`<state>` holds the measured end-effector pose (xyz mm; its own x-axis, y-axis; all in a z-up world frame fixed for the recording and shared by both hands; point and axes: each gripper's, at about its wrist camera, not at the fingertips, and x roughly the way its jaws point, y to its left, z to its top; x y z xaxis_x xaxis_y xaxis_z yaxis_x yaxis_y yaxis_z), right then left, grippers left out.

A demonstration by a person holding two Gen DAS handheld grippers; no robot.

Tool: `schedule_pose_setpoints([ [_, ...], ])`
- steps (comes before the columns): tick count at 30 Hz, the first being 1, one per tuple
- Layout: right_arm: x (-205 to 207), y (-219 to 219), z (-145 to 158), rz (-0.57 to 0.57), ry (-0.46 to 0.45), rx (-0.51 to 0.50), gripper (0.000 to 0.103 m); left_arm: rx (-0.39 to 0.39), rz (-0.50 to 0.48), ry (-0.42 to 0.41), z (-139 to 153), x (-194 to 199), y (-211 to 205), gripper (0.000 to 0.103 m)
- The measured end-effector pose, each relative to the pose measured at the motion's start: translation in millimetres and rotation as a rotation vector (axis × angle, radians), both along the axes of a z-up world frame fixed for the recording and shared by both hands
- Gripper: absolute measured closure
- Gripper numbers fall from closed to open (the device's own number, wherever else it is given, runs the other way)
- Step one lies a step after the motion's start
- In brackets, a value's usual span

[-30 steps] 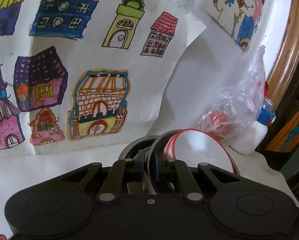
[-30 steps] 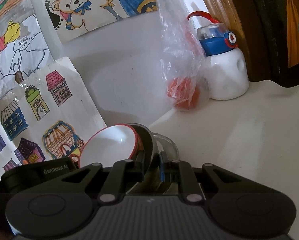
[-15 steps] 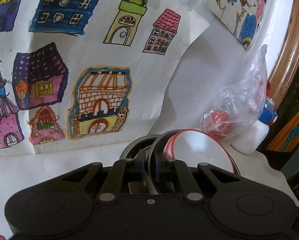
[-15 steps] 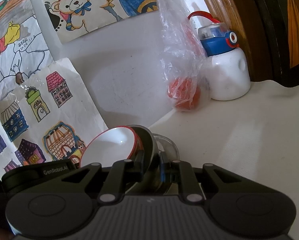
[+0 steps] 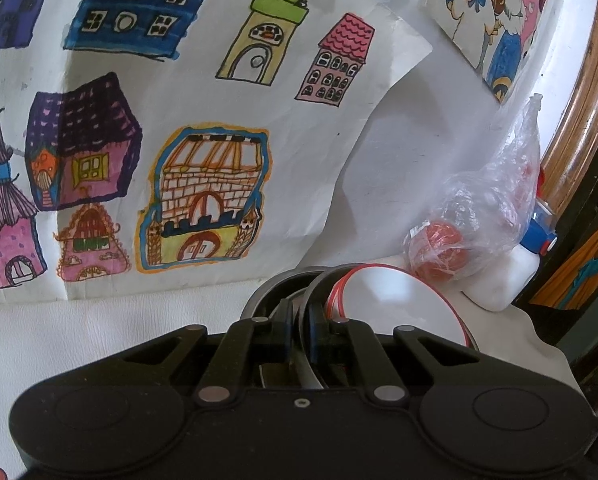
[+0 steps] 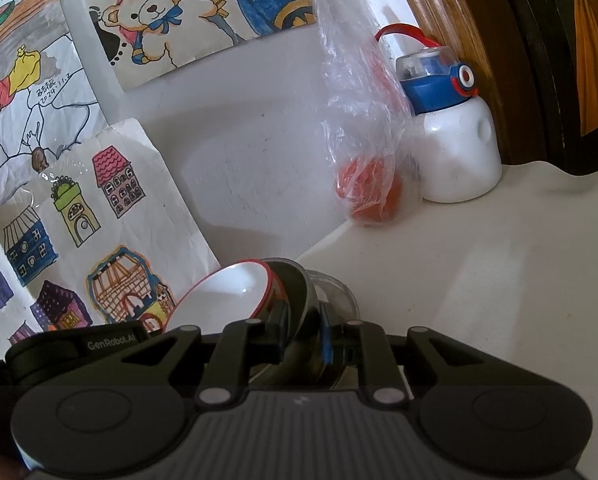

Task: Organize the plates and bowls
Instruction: 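Lift and carry the steel bowl with both tools toward the steel plates, then lower the steel bowl onto the steel plates and open both tools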

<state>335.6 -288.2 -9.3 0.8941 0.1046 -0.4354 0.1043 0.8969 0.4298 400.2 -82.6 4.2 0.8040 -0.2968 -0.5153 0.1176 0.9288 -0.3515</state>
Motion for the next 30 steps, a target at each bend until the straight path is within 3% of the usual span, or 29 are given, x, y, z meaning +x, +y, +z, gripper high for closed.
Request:
schedule_pose_setpoints([
  [16,0.4,0.4,0.0,0.001,-0.019,-0.016,0.082,-0.007,0.002,-0.002,-0.9,-0.2,0.9,0.096],
  [24,-3.6,-0.2,0.6,-0.027,-0.034,-0.055,0.073,-0.025,0.016,-0.013,-0.3,-2.1,6.0,0.087],
  [30,-8.6,-4.0,1.8,-0.059,-0.057,-0.075,0.055,-0.028,0.045,-0.038,0.4,-7.6,12.5,0.072],
])
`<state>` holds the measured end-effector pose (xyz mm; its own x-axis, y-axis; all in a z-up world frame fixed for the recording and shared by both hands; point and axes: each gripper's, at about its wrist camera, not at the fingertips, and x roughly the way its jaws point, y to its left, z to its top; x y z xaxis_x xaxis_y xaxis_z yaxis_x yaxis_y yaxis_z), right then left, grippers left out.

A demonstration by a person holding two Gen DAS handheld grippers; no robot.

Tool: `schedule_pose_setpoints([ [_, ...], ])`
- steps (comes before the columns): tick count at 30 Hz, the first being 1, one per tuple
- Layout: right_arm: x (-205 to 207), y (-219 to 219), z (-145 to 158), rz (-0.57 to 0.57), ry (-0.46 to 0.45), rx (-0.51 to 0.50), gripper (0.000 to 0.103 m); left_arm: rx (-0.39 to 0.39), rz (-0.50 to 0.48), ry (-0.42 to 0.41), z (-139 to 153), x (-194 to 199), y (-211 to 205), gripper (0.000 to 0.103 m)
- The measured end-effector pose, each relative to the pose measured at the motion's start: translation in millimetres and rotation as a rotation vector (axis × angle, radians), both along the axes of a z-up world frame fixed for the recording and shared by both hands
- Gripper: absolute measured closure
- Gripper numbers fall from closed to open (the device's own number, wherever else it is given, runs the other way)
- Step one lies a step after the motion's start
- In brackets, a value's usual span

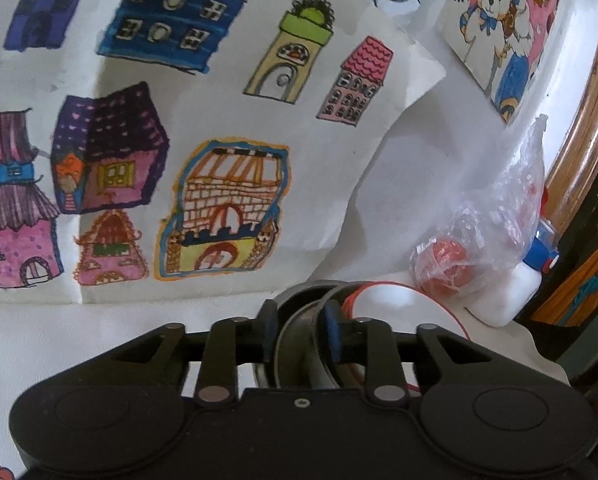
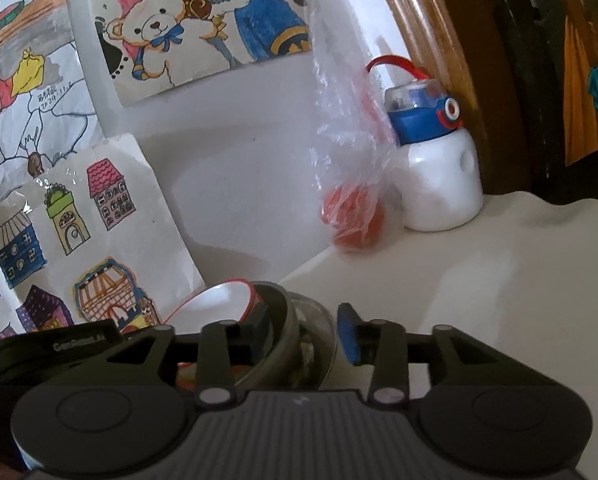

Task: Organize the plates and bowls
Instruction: 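Lower the steel bowl onto the steel plates and open both tools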

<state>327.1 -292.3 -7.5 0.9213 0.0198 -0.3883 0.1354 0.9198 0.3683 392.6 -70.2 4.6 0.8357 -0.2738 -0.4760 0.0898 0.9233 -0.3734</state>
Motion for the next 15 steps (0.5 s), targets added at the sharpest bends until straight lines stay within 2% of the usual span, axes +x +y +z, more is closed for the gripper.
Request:
schedule_pose_setpoints([
  [11,-9.6,-3.9,1.8,-0.03,-0.044,-0.015,0.028,0.014,0.035,-0.064,3.1,-12.5,8.2,0.045],
  [13,-12.1,-3.1,2.4,-0.033,-0.054,-0.019,0.023,0.019,0.04,-0.081,4.7,-15.7,9.5,0.032],
  [15,-14.7,-2.0,2.4,-0.036,-0.062,-0.021,0.019,0.029,0.05,-0.101,6.1,-20.1,10.7,0.032],
])
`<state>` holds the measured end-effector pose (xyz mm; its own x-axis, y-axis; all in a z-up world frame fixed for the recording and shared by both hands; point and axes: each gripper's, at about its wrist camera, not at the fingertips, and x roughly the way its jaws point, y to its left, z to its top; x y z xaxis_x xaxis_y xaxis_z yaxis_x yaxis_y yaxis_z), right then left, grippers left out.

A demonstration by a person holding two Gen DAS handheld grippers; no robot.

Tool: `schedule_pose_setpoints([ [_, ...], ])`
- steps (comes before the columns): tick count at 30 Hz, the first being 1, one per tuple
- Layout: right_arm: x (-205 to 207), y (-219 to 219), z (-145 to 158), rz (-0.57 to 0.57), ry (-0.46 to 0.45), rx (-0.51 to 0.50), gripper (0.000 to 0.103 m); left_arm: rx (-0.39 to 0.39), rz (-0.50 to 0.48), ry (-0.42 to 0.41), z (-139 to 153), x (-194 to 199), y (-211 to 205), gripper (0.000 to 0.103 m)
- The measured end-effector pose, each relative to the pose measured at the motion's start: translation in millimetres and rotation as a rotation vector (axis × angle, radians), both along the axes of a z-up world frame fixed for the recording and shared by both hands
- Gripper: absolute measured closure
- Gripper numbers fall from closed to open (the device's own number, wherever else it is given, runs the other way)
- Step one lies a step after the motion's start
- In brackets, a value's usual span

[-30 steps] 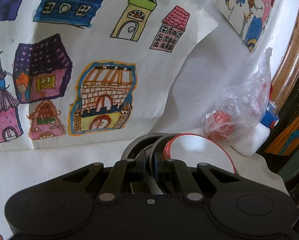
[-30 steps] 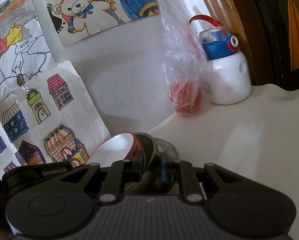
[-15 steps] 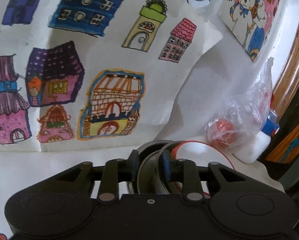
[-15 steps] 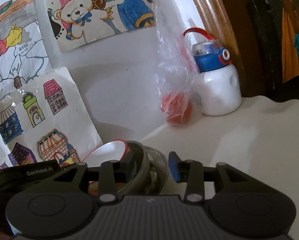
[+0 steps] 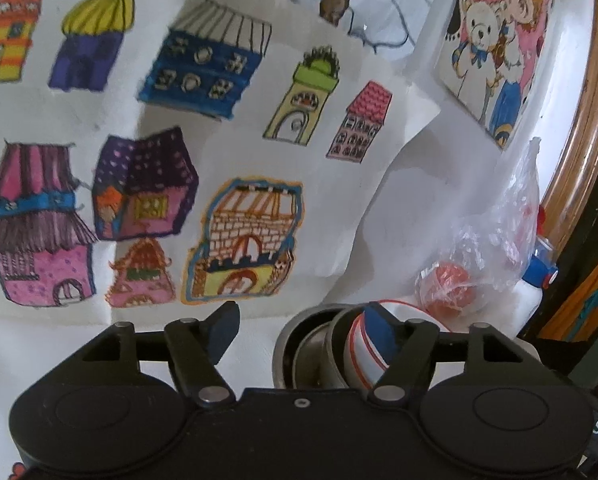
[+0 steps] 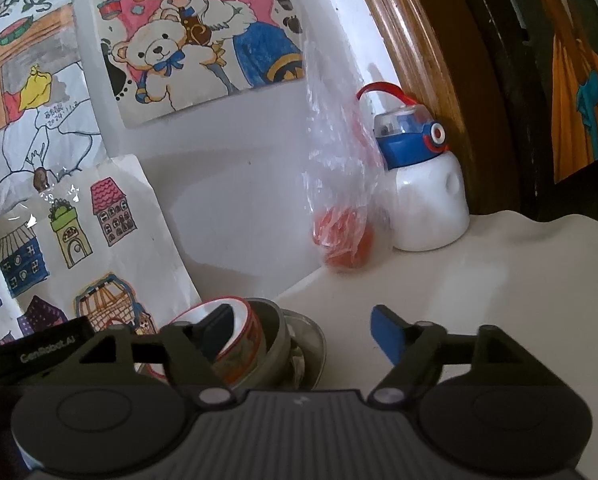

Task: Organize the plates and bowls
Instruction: 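Lower the steel bowl onto the steel plates and open both tools, then pull both open tools back from the stacked dishes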

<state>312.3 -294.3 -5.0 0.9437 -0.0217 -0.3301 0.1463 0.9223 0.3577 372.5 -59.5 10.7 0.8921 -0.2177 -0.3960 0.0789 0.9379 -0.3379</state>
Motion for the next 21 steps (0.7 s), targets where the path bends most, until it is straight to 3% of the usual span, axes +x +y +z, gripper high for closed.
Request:
schedule_pose_setpoints([
  [4,-5.3,3.2,2.0,0.001,-0.016,-0.008,0.015,0.013,0.026,-0.018,2.1,-8.4,3.6,0.027],
  [8,-18.4,5.7,10.5,0.004,-0.055,-0.008,0.002,-0.006,0.038,-0.04,9.0,-22.9,11.5,0.022],
  [13,-48.6,10.9,17.4,-0.011,-0.077,-0.027,0.0,-0.005,0.077,-0.115,22.2,-54.7,19.3,0.001],
  [21,-102.4,12.8,23.3,-0.044,-0.07,-0.025,0.0,0.021,0.1,-0.118,30.8,-100.4,32.3,0.001],
])
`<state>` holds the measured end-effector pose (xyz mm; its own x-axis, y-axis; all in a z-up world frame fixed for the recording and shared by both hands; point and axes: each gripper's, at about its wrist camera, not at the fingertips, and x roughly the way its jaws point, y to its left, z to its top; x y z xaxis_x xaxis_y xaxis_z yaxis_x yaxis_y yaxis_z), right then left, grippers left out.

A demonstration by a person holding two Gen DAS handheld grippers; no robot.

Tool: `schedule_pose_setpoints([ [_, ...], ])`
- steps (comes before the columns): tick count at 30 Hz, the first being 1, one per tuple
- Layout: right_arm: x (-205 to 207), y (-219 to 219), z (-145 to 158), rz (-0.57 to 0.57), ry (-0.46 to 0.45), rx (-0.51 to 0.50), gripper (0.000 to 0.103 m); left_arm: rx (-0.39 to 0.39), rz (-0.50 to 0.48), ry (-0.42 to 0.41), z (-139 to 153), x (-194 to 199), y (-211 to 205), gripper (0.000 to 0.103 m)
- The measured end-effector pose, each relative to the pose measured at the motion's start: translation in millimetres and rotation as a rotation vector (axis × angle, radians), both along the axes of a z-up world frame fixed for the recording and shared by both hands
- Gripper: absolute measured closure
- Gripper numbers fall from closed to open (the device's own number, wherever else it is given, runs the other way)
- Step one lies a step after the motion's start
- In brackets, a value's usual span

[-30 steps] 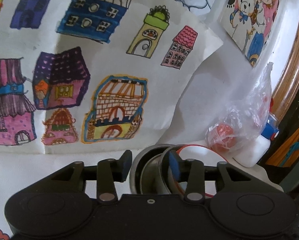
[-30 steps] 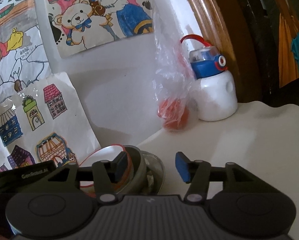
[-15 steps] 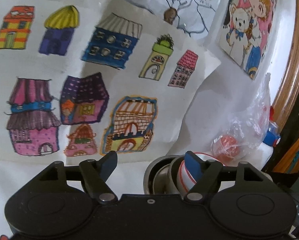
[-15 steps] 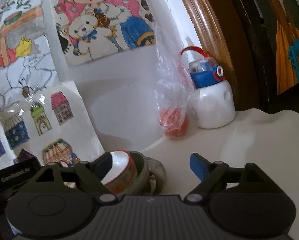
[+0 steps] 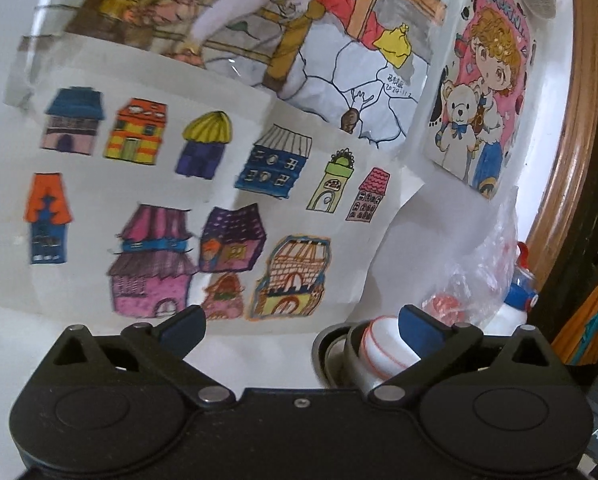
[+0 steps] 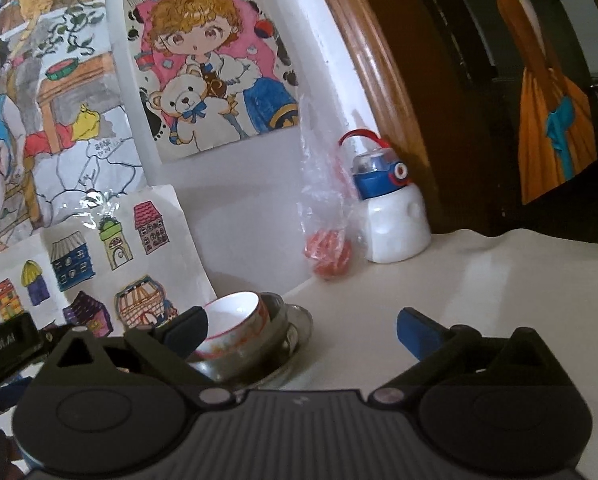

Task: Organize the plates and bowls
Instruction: 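Pull both open tools back from the stacked dishes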

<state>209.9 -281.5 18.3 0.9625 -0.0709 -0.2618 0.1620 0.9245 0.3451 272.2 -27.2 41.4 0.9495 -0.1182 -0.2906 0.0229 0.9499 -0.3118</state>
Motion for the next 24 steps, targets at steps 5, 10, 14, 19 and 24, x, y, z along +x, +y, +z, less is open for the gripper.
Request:
schedule_pose_setpoints([
  [5,-34.4,5.5,5.1,-0.017,-0.002,-0.013,0.0,0.056,-0.02,0.008,-2.6,-35.5,4.9,0.001],
  [10,-57.8,12.0,7.7,-0.011,0.009,-0.022,0.0,0.072,-0.038,0.024,-5.5,-64.8,9.8,0.001],
  [14,-76.5,18.5,12.9,-0.007,0.003,-0.035,0.0,0.085,-0.054,0.018,-3.8,-86.0,12.1,0.001],
  [19,-101.0,29.7,21.0,0.012,-0.014,-0.078,0.0,0.109,-0.055,0.01,-4.1,-109.8,15.9,0.001],
  [24,-127.0,41.7,21.5,0.02,-0.032,-0.135,0.0,0.146,-0.038,0.013,-7.9,-132.0,22.3,0.001],
])
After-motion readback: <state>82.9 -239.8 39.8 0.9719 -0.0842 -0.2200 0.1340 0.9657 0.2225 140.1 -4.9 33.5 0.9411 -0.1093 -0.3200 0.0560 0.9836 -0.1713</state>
